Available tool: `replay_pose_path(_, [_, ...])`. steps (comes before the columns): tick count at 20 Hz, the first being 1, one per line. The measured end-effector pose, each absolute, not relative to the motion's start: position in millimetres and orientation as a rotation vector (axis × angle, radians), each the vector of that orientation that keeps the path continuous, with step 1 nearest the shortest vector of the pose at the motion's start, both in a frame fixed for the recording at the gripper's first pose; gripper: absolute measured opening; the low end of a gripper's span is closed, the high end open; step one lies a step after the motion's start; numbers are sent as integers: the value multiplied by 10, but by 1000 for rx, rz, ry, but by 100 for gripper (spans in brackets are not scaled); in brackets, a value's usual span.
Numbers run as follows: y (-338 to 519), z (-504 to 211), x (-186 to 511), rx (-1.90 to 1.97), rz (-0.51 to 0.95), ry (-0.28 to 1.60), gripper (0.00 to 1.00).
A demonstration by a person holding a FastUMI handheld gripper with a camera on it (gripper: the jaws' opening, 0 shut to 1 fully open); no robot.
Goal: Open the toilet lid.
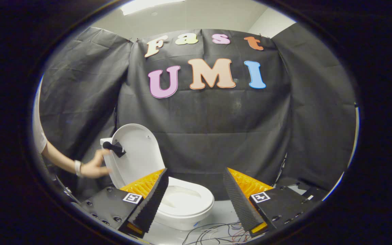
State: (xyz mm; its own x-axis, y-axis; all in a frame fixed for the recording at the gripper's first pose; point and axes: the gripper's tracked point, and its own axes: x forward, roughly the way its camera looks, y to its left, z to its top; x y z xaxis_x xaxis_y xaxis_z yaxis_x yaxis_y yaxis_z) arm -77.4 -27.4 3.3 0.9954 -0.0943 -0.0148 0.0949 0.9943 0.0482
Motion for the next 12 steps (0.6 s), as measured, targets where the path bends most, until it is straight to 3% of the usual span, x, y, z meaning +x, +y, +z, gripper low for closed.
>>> replay_pose_path(12, [-259,38,-792,50,-95,13,100])
